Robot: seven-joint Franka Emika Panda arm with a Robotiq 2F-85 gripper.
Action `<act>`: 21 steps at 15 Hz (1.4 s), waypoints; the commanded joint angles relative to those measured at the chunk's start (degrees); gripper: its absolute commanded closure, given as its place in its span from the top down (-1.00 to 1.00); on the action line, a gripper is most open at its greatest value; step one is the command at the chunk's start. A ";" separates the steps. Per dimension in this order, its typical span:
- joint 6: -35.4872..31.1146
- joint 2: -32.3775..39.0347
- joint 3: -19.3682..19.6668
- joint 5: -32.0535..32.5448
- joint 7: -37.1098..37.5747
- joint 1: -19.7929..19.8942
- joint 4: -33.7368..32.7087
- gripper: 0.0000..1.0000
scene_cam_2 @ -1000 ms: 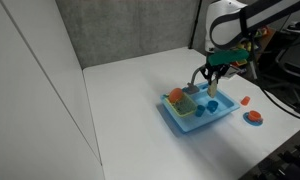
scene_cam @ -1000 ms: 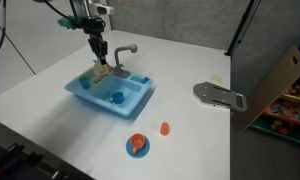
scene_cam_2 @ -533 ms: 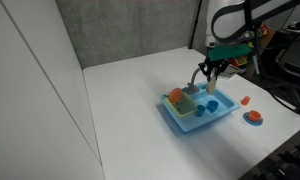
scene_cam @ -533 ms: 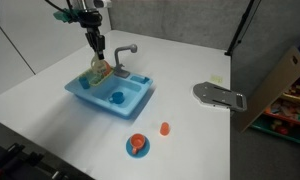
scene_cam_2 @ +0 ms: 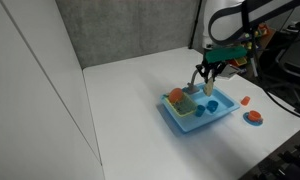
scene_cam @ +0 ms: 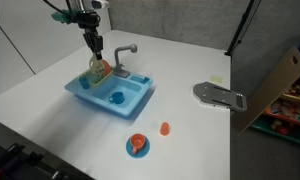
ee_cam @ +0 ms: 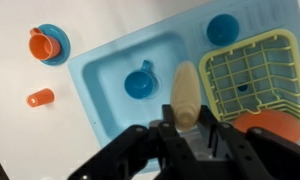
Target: Shift the small, bottle to the yellow part of the toy sink
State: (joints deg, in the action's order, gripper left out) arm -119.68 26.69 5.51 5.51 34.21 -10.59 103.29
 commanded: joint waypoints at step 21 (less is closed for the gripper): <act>-11.42 10.73 -2.40 3.15 -0.61 -4.20 -9.10 -0.81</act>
State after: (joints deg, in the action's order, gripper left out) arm -130.89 35.78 3.18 8.57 34.22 -14.35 96.30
